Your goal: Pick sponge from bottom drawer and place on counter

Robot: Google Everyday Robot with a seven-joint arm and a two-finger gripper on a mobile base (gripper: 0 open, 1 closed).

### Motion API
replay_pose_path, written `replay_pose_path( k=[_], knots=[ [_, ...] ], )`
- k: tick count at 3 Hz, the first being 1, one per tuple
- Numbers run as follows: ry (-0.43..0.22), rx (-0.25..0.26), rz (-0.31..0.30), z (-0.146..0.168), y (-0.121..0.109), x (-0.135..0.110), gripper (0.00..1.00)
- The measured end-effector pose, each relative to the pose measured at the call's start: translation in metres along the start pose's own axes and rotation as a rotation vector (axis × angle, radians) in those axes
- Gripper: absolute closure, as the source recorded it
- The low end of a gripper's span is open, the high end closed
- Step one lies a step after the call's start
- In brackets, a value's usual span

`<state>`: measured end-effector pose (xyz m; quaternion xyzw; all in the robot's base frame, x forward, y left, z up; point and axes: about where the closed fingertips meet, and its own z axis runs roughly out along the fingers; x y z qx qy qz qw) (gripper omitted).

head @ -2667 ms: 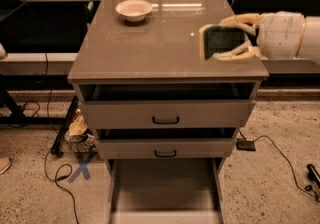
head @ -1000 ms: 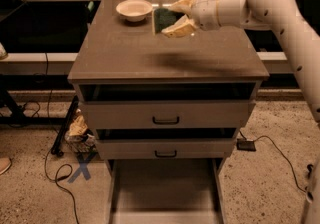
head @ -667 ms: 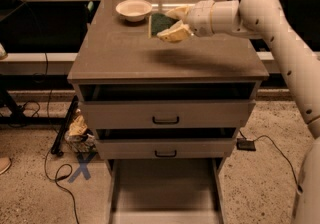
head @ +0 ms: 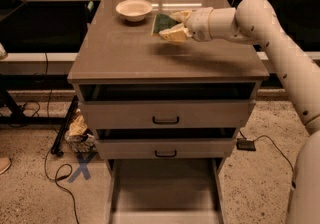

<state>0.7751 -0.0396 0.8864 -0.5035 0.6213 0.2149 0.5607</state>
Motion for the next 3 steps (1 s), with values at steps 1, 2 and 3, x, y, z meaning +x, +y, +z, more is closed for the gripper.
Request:
replay_pose_path(
  k=[1,2,3],
  knots=[
    [0.017,0.000,0.019,0.001,-0.001,0.007,0.04],
    [-0.009,0.064,0.020,-0.027,-0.012,0.004,0.00],
    [-0.032,0.170,0.021,-0.076,-0.026,0.008,0.00]
  ],
)
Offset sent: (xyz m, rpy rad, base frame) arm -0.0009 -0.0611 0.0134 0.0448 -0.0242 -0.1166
